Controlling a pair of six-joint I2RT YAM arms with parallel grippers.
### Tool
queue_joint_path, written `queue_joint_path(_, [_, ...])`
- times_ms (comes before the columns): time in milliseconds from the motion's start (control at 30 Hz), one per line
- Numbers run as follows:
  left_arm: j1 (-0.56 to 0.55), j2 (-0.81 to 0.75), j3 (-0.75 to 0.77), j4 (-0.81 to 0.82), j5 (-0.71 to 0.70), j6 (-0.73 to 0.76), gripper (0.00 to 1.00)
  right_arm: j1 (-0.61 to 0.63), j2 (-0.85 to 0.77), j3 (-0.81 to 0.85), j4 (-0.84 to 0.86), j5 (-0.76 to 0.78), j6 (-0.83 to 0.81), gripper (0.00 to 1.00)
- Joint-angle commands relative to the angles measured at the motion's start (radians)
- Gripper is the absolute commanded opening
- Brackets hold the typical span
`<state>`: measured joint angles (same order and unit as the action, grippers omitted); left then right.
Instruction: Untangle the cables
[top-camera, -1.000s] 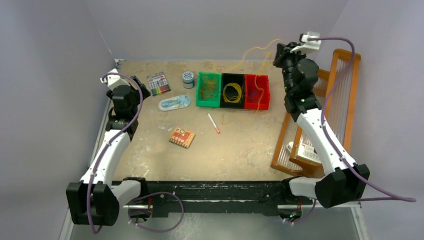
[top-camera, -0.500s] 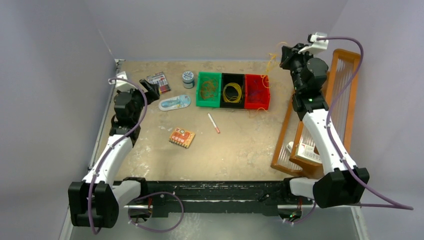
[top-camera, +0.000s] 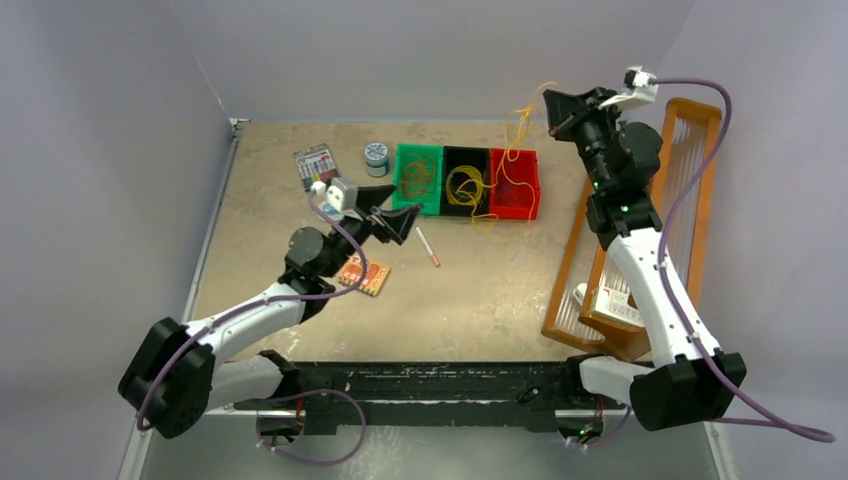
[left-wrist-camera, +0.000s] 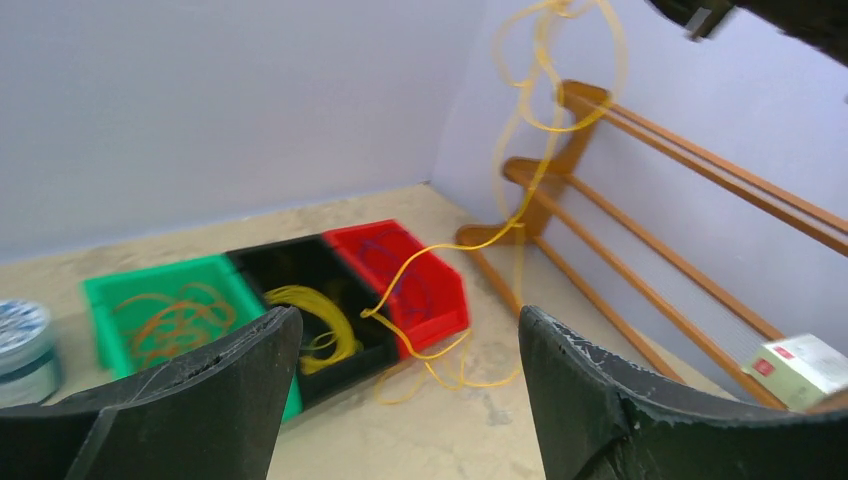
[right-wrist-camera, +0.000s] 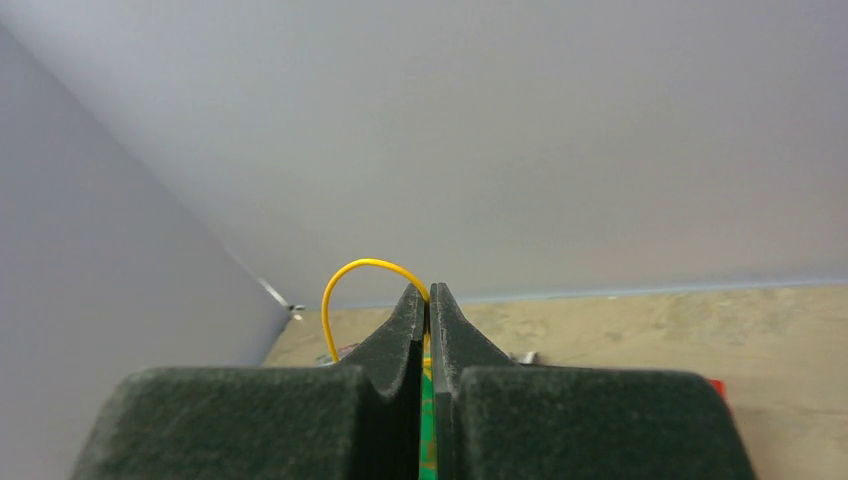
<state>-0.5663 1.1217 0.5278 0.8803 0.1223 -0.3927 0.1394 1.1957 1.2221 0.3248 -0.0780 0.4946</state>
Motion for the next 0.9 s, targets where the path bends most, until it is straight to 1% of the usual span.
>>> queue_joint_path(0, [-0.129, 0.093, 0.035, 0.283, 0.044, 0.120, 0.79, 0.068, -0.026, -0.005, 0.081, -0.010, 0.073, 0.00])
queue_joint_path(133, [-0.206, 0.181, 0.068, 0.379, 0.134, 0.135, 0.78, 0.130, -0.026, -0.008, 0.093, 0.032, 0.073, 0.00])
queue_joint_path(233, [-0.260, 0.242, 0.094, 0.400, 0.174, 0.149, 0.78, 0.152, -0.022, -0.009, 0.103, 0.036, 0.077, 0.00])
queue_joint_path(333, [-0.315, 0.289, 0.130, 0.383, 0.150, 0.199, 0.78, 0.177, -0.021, -0.007, 0.104, 0.048, 0.072, 0.00])
queue_joint_path(433, [-0.365, 0.340, 0.180, 0.328, 0.110, 0.263, 0.78, 0.196, -0.018, -0.008, 0.102, 0.061, 0.068, 0.00])
queue_joint_path(533, [-0.399, 0.387, 0.212, 0.315, 0.055, 0.289, 0.78, 0.207, -0.014, -0.007, 0.093, 0.060, 0.060, 0.00])
queue_joint_path(667, [-0.402, 0.434, 0.223, 0.370, 0.011, 0.284, 0.77, 0.220, -0.020, 0.010, 0.062, 0.078, 0.015, 0.00])
queue_joint_path(867, [-0.403, 0.466, 0.269, 0.337, -0.005, 0.350, 0.75, 0.223, -0.045, 0.011, 0.013, 0.081, -0.057, 0.00])
